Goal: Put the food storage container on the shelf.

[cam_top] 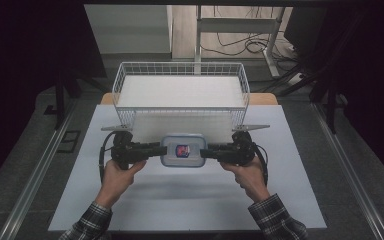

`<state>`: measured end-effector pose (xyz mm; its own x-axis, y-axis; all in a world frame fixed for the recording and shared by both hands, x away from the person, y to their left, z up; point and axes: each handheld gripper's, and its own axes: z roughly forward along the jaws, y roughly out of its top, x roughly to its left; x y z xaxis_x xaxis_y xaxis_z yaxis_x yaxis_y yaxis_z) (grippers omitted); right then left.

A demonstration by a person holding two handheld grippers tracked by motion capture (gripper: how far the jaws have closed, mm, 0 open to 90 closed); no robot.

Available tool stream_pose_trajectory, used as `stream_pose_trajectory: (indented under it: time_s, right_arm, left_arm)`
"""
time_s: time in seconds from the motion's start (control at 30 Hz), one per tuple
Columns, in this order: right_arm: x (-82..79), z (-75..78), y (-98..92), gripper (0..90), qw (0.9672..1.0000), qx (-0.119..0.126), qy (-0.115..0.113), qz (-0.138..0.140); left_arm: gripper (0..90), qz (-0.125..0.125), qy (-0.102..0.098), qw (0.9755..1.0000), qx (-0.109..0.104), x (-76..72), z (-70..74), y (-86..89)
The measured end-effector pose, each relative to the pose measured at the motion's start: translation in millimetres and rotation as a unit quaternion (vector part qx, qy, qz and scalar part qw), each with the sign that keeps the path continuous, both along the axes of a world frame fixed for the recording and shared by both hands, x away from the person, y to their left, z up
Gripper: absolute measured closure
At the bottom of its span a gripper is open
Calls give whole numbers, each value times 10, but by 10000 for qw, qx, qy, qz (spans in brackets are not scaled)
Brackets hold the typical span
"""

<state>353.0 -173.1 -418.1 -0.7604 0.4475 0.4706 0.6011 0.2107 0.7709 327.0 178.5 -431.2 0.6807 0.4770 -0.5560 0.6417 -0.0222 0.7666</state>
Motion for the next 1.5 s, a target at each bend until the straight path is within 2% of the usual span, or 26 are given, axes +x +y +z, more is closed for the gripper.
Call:
stream_pose_trajectory:
  time_s: [0.33,0.73,1.13,1.5]
  right_arm:
    - [232,368,3,573,9999,140,-68,-63]
    - [534,708,119,575,9996,226,-157,-102]
    - [873,897,193,570,9993,201,-185,-273]
    - [1080,862,229,565,9987,294,-80,-415]
  left_arm:
    - [580,94,-85,9999,-15,204,378,10]
    - [579,156,-181,9997,-106,501,679,129]
    - [578,230,-113,9993,-259,846,791,178]
    - [578,334,-77,9991,-268,1041,775,193]
